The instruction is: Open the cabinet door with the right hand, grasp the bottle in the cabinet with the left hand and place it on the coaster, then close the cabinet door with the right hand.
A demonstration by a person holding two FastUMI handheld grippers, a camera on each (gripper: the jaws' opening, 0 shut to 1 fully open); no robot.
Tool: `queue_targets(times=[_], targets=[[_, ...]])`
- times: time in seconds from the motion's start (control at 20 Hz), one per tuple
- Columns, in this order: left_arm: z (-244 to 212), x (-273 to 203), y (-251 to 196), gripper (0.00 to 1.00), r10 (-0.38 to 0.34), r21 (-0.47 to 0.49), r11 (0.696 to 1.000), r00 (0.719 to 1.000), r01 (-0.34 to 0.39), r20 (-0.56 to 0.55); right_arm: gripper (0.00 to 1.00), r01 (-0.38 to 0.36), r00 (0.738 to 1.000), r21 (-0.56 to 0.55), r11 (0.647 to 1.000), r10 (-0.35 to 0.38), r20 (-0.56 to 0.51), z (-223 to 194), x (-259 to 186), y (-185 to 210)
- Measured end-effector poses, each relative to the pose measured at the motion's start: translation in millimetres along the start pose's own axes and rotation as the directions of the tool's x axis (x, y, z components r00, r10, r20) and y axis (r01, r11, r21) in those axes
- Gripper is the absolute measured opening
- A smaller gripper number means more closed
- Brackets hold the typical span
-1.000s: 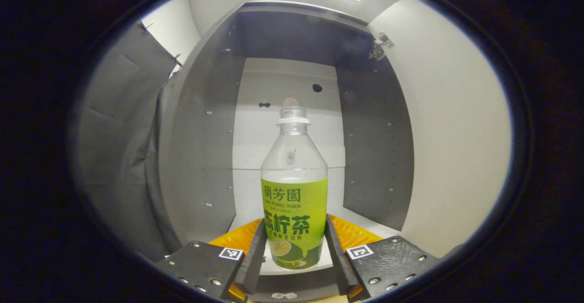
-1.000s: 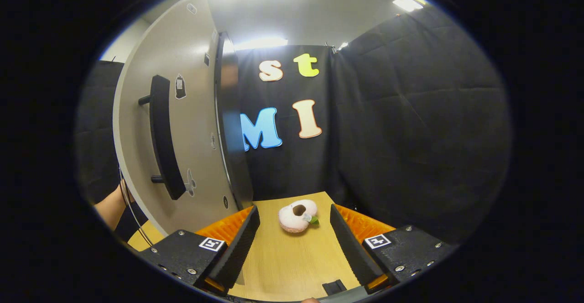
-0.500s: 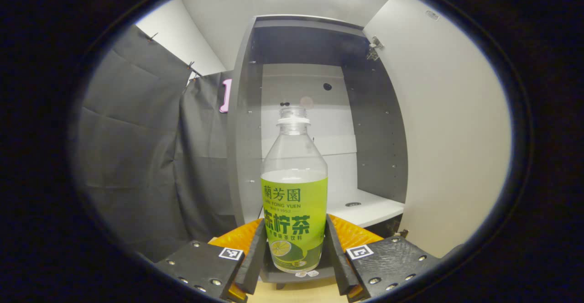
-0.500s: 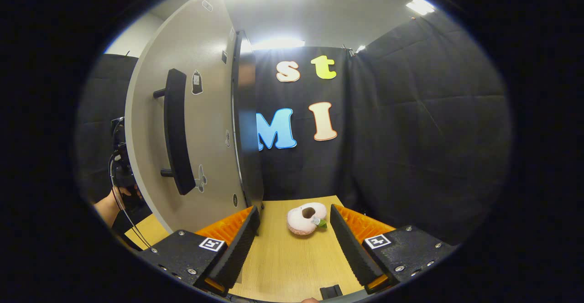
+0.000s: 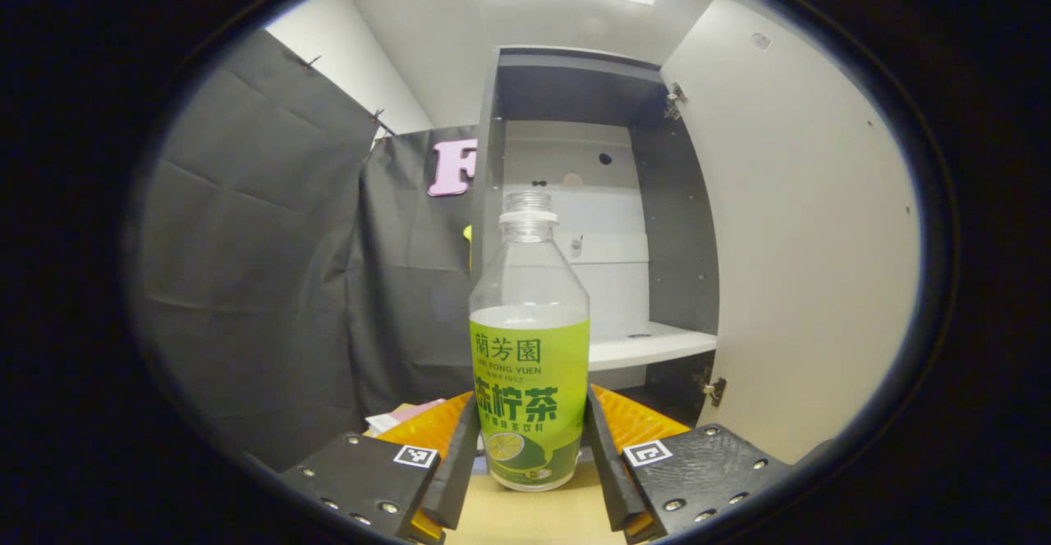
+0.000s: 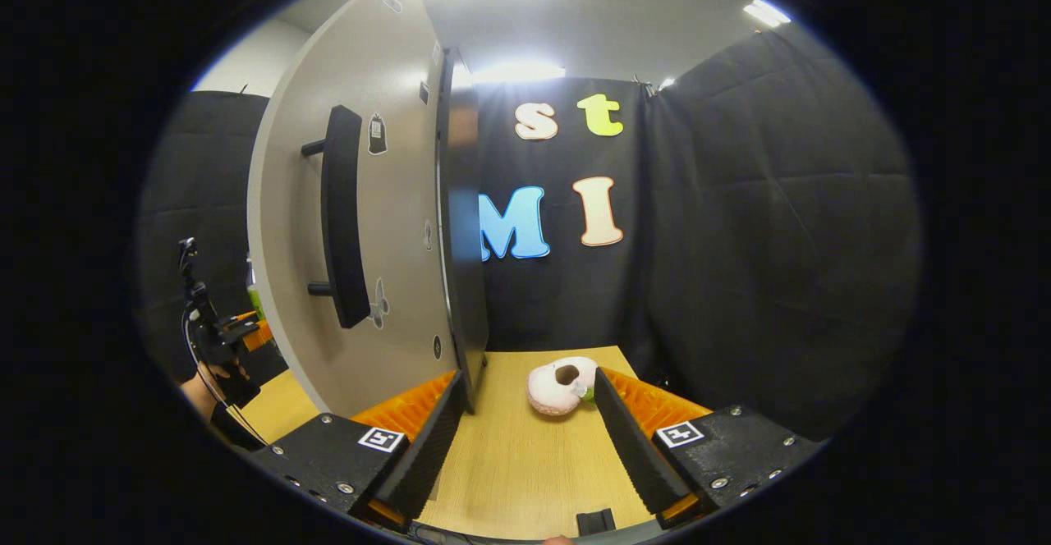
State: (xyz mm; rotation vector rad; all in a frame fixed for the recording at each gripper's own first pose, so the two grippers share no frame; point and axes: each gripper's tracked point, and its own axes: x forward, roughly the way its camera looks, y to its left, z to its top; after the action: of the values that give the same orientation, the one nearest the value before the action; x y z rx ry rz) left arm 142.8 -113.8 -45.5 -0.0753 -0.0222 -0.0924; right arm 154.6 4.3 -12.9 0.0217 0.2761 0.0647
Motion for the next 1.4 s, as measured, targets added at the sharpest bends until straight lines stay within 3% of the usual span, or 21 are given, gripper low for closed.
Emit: queue_targets(times=[0.2,0.25,0.3,0.4,0.45,0.5,0.65,0.85,0.9,0.95,1.0,1.3,1.4], targets=[[-31.5,-33.5,14.8,0.67,0.030,-0.009,1.000,0.999,-0.030,-0.029,0.96,-0.011,1.000,-0.018,1.000,0.011,-0.012,-5.9,2.6,5.7],[-39.3,-41.7,15.8,0.71,0.031,-0.014,0.999,0.999,-0.031,-0.036,0.96,-0.013,1.000,-0.020,1.000,0.013,-0.013,-6.7,2.4,5.3],[-48.0,-49.4,17.1,0.67,0.032,-0.014,0.999,0.998,-0.033,-0.050,0.96,-0.016,1.000,-0.018,1.000,0.016,-0.013,-8.2,2.5,6.8],[-64.0,-65.3,20.0,0.71,0.038,-0.007,0.999,0.998,-0.038,-0.059,0.95,-0.015,1.000,-0.012,1.000,0.015,0.004,-10.0,3.3,8.9],[-72.4,-73.7,20.1,0.67,0.043,-0.005,0.999,0.997,-0.043,-0.065,0.96,-0.012,1.000,-0.010,1.000,0.012,0.008,-10.2,4.1,8.7],[-82.7,-82.6,21.3,0.71,0.048,-0.004,0.999,0.996,-0.049,-0.071,0.95,-0.009,1.000,-0.009,1.000,0.009,0.008,-10.9,4.8,8.8],[-109.2,-101.8,22.3,0.67,0.053,-0.009,0.999,0.994,-0.054,-0.091,0.96,-0.005,1.000,-0.006,1.000,0.005,0.003,-13.5,7.3,9.3],[-153.1,-119.0,23.5,0.67,0.068,0.017,0.998,0.988,-0.066,-0.140,0.96,-0.003,1.000,-0.011,1.000,0.002,-0.025,-23.8,14.5,12.6],[-165.3,-122.8,25.1,0.67,0.070,0.012,0.998,0.986,-0.069,-0.154,0.92,-0.006,0.999,-0.013,1.000,0.006,-0.038,-26.5,15.8,15.1],[-175.9,-126.3,25.9,0.72,0.074,0.007,0.997,0.983,-0.074,-0.169,0.96,-0.009,0.999,-0.018,1.000,0.009,-0.048,-28.9,17.1,17.5],[-187.2,-129.1,27.9,0.67,0.079,0.005,0.997,0.980,-0.080,-0.183,0.96,-0.010,0.998,-0.029,1.000,0.008,-0.056,-30.2,17.8,18.6],[-238.2,-142.5,38.9,0.71,0.115,-0.009,0.993,0.961,-0.121,-0.252,0.96,0.015,0.996,-0.080,0.997,-0.023,-0.089,-35.4,21.5,10.2],[-249.1,-149.7,40.7,0.68,0.127,-0.007,0.991,0.955,-0.133,-0.267,0.96,0.020,0.996,-0.090,0.996,-0.028,-0.088,-33.8,23.1,9.2]])
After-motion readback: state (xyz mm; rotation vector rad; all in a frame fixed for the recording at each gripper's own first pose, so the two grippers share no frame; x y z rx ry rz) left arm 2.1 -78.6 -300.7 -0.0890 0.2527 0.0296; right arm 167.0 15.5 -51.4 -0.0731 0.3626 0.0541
